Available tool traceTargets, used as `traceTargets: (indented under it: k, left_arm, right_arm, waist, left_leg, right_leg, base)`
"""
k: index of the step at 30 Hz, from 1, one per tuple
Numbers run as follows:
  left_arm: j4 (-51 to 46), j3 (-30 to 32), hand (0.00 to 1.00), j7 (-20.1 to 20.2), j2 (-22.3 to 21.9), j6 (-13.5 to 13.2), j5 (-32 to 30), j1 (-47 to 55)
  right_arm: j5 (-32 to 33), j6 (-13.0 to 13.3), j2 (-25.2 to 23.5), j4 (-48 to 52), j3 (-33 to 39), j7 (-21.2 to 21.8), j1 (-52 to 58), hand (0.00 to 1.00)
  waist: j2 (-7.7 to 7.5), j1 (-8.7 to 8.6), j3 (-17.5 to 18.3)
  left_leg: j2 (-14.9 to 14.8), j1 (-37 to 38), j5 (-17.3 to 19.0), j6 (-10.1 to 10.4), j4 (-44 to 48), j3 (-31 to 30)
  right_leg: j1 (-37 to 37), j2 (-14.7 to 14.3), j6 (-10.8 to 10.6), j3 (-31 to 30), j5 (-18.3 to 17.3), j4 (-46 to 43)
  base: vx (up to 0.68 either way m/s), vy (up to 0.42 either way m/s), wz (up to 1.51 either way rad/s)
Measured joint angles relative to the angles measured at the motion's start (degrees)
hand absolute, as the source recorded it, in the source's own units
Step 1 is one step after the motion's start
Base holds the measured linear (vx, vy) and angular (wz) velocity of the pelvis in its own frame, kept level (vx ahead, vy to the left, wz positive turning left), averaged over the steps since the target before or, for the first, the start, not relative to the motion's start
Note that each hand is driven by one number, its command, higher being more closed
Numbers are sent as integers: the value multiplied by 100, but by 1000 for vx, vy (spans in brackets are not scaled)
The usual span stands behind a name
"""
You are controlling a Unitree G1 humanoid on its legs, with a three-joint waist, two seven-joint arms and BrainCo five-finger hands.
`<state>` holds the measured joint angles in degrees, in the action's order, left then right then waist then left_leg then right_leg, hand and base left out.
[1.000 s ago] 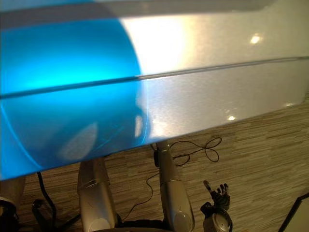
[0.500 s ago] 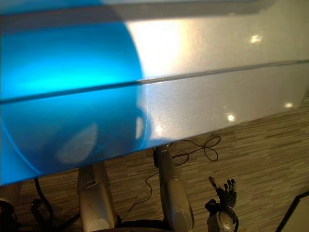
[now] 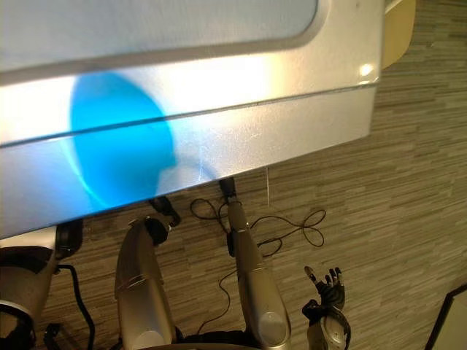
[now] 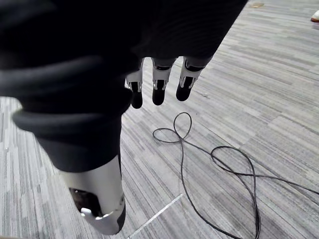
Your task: Pick up the laundry basket with both hands and put the clothes into the washing machine.
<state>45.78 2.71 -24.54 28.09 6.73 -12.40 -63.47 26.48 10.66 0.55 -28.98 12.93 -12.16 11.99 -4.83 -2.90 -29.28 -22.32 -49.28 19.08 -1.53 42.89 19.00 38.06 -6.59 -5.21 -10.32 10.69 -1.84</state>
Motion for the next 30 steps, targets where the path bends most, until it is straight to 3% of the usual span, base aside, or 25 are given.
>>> traceTargets:
  k: [2, 9, 14, 17, 21, 24, 25, 26, 30]
  left_arm:
    - [210, 200, 0, 92, -195, -73, 292, 153]
    - [432, 687, 0, 324, -761, -295, 2253, 287]
    - [437, 705, 0, 324, -919, -738, 4100, 526]
    - [437, 776, 0, 297, -918, -983, 4699, 654]
    - [435, 820, 0, 142, -889, -1008, 4466, 818]
    - [423, 573, 0, -215, -717, -844, 3284, 992]
    - [420, 379, 0, -457, -681, -688, 2451, 1059]
    - [419, 339, 0, -513, -681, -636, 2086, 1092]
    - [416, -45, 0, -555, -683, -446, 1498, 1313]
  right_arm:
    - [-2, -38, -10, -13, 0, 0, -83, 0]
    - [-3, -255, -30, 14, 1, 2, -285, 0]
    - [-4, -332, -90, 18, 31, -3, -308, 0]
    - [-3, -333, -147, 22, 38, -11, -307, 0]
    - [-3, -329, -158, 92, 60, -16, -300, 0]
    - [-3, -280, -157, 123, 60, -16, -295, 0]
    - [-2, -216, -156, 114, 61, -18, -283, 0]
    - [-1, -207, -157, 113, 61, -17, -279, 0]
    - [0, -181, -131, 124, 57, -14, -280, 0]
  waist:
    - [0, -11, 0]
    - [0, 33, 0]
    - [2, 50, -1]
    - [8, 41, -5]
    - [16, 64, -10]
    - [21, 154, -12]
    - [23, 221, -14]
    - [23, 237, -14]
    - [27, 325, -16]
  left_leg:
    - [48, 229, 0, 0, -100, 3]
    - [160, 546, 0, 0, -273, -1]
    - [250, 755, 0, 0, -316, -17]
    - [273, 833, 0, 0, -315, -70]
    - [303, 929, 0, 0, -315, -189]
    - [302, 1035, 0, 0, -317, -323]
    - [305, 1108, 0, 0, -317, -349]
    - [312, 1135, -1, 0, -315, -371]
    - [325, 1327, -1, 1, -319, -501]
  right_leg:
    - [-162, 25, 1, 39, -1, -2]
    - [-333, 72, 63, 106, -56, -139]
    - [-353, 123, 139, 252, -445, -545]
    - [-355, 124, 141, 261, -650, -747]
    - [-355, 106, 180, 304, -922, -1035]
    - [-357, 75, 254, 335, -1076, -1287]
    - [-378, 75, 280, 403, -1197, -1431]
    - [-399, 75, 292, 411, -1239, -1474]
    - [-557, 75, 357, 552, -1419, -1680]
  base:
    - [49, 30, 8]
    - [38, 37, 4]
    - [37, -2, 8]
    - [41, -37, 5]
    - [55, -49, 8]
    - [84, -51, 3]
    - [70, -28, 12]
    - [111, -35, 16]
    - [98, -13, 15]
